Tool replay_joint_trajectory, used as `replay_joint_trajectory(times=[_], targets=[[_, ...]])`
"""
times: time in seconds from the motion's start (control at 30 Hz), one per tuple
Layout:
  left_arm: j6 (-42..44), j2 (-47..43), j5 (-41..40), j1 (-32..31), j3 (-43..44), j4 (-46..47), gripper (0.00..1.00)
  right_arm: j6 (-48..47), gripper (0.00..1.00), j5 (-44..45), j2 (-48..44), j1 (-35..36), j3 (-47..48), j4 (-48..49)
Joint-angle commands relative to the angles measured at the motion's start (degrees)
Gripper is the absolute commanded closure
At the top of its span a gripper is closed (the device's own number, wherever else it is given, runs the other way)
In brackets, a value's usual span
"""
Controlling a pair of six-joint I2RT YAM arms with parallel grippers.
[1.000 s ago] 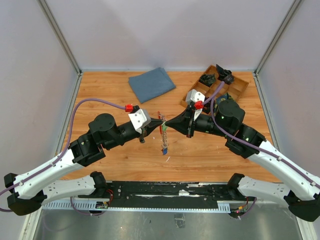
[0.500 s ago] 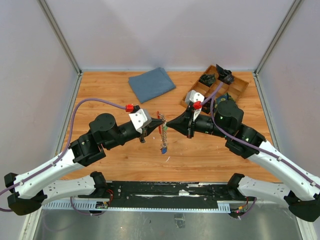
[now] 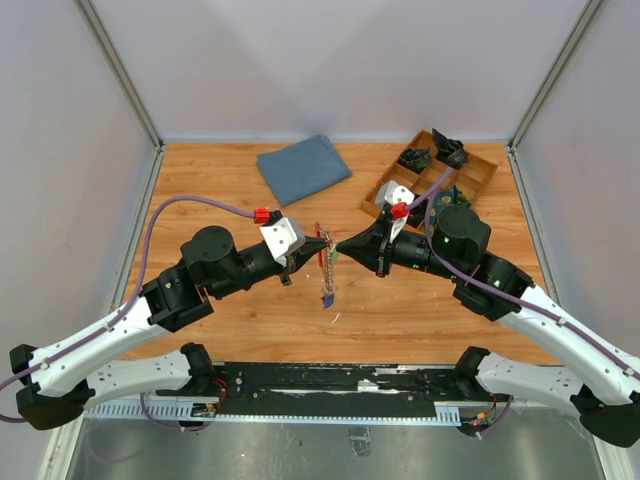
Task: Put the keys on the keyring
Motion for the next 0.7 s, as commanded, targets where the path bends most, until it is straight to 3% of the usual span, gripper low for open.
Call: replay_joint_trajectory(times=[0.0,0.67], targets=[[0.0,-0.3,-0.1,0.1,0.6,3.9,1.00,2.0,0.99,2.6,-0.6,1.0,-0.5,1.2],[-0.4,-0.7,-0.5,0.1,0.4,4.4,0.99,2.8,0.99,0.8,-1.1,1.0,-1.6,1.8]])
